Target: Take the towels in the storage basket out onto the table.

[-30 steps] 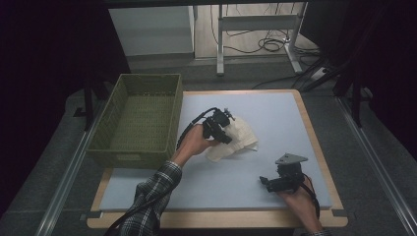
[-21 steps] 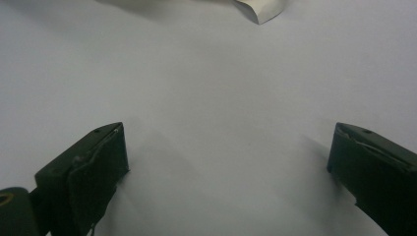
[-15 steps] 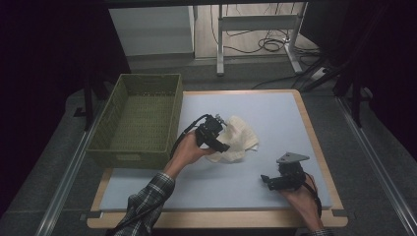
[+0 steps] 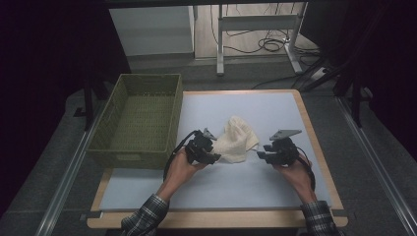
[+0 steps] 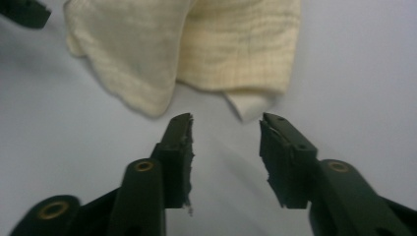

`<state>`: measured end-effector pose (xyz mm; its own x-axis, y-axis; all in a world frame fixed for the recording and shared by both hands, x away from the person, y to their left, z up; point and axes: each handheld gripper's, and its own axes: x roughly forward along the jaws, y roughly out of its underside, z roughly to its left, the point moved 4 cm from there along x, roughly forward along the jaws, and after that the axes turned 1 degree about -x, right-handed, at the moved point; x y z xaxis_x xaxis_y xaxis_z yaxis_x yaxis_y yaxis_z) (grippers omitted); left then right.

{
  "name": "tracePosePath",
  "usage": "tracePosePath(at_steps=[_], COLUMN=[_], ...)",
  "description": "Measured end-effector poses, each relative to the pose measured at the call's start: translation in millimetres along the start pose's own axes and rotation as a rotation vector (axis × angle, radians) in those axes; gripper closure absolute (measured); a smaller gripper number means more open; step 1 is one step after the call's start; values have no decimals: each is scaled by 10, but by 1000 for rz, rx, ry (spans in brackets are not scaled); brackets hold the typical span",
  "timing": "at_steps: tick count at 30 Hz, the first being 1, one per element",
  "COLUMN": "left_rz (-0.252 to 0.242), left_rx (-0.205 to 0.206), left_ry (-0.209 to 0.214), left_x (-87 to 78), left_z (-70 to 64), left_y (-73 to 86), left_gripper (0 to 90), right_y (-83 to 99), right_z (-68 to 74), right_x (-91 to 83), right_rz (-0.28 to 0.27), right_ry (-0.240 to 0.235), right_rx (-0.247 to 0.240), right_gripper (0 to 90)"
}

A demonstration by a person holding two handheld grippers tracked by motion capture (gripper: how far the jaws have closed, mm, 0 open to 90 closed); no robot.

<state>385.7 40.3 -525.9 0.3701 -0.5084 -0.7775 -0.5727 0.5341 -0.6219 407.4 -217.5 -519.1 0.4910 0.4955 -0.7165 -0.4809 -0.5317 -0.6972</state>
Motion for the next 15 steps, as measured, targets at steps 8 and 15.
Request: tracePosePath(at_steps=[8,15], left_rz=[-35,-46], left_rx=[-41,-24], left_ry=[2,-58], left_x=[107,246], left_z=[63,88], left_y=[179,205], left_gripper=[541,522], right_y=[-310,-259], right_z=[-68,-20], right_x=[366,658], right_rz=[1,44], right_ry=[-69,-9], right_rx=[-13,-93], right_gripper=[694,684])
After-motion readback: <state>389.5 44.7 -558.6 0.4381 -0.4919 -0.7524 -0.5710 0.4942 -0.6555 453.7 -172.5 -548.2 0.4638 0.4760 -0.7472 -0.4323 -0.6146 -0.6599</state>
